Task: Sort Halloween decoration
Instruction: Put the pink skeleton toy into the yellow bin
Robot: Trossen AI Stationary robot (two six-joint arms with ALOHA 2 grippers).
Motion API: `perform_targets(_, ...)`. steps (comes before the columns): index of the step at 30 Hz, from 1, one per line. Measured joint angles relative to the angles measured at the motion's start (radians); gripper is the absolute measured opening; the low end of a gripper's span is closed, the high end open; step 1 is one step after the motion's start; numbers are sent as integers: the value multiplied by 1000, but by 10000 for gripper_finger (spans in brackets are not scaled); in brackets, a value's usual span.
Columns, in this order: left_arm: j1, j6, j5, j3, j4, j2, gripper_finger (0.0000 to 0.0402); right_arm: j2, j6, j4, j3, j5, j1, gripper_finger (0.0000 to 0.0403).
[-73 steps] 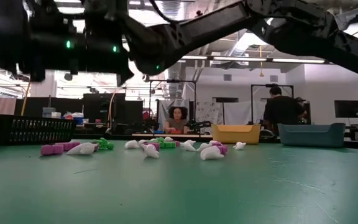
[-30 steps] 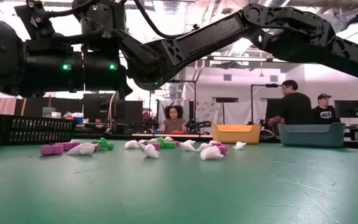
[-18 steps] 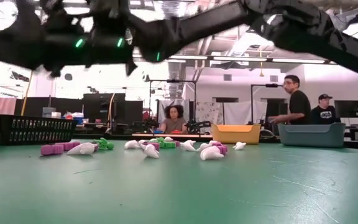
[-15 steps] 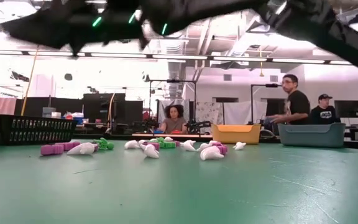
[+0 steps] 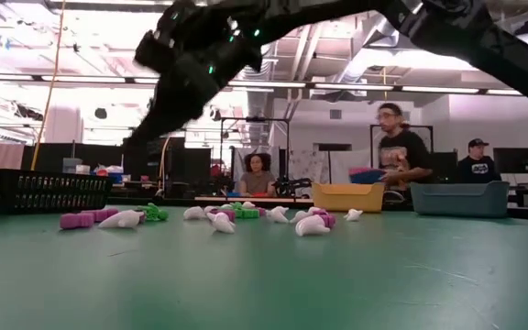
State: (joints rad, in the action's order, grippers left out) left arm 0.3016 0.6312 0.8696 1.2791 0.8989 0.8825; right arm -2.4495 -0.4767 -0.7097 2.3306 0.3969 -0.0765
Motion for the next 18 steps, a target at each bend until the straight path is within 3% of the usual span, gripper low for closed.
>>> perform_targets(10,0,2,-5,0,0,0,199,-42,-108,68,-2,-28,83,108)
perform_targets(18,0,7,-9,0,1,0,199,-89,-102,83,0,-32,102,108)
